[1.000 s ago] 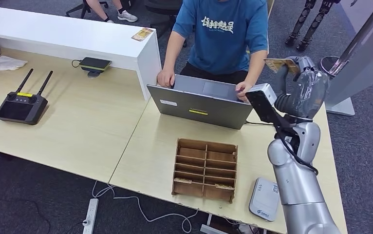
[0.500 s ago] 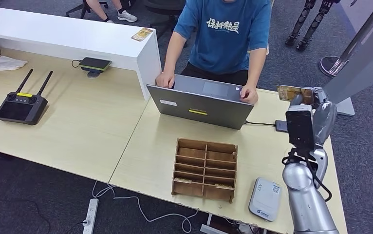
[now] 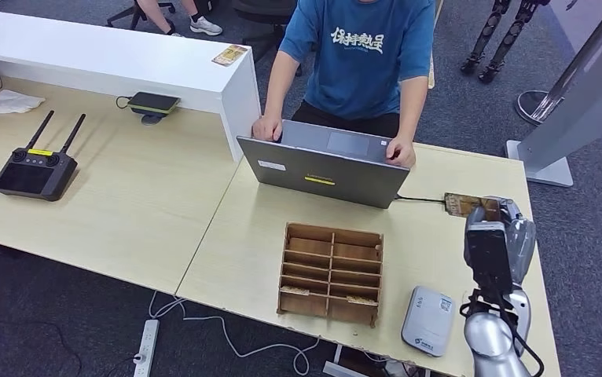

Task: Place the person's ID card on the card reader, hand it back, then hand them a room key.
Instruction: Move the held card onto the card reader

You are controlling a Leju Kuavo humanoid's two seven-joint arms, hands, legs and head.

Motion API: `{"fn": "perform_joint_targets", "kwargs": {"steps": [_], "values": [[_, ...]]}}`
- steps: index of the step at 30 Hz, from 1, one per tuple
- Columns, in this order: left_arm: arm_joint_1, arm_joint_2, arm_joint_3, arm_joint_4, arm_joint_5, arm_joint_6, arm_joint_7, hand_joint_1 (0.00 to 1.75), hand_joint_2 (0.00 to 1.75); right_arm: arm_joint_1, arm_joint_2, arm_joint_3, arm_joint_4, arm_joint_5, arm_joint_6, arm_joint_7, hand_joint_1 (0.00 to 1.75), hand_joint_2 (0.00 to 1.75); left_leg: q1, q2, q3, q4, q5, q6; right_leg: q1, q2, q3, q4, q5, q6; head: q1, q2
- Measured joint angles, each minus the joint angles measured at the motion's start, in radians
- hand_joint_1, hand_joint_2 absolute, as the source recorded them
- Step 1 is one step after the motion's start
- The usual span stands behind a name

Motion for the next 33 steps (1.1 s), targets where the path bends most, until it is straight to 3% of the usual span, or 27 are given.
{"fn": "perform_joint_targets", "kwargs": {"steps": [6,20,33], "values": [[0.001,-0.001,0.0,0.0,0.027,0.017,0.006,0.0,0.0,0.112,0.0,-0.001,-0.051,-0.017,0.001,-0.002,1.75,1.75,0.0,0.0,-0.001,0.0,-0.001,0.0,0.0,0.0,-0.001,0.0,0.0,0.0,0.0,0.0],[0.001,-0.003,0.0,0.001,0.068,0.039,0.012,0.0,0.0,0.256,0.003,-0.006,-0.093,-0.02,0.014,0.01,1.75,1.75,0.0,0.0,-0.001,0.0,-0.001,0.001,0.0,0.0,-0.001,0.0,-0.001,0.001,0.0,0.0],[0.002,-0.004,0.008,0.001,0.069,0.04,0.014,0.0,0.0,0.279,0.003,-0.006,-0.103,-0.019,0.014,0.017,1.75,1.75,0.0,0.0,-0.001,0.0,-0.001,0.001,0.0,0.0,0.0,0.0,-0.001,0.001,0.0,0.0]]}}
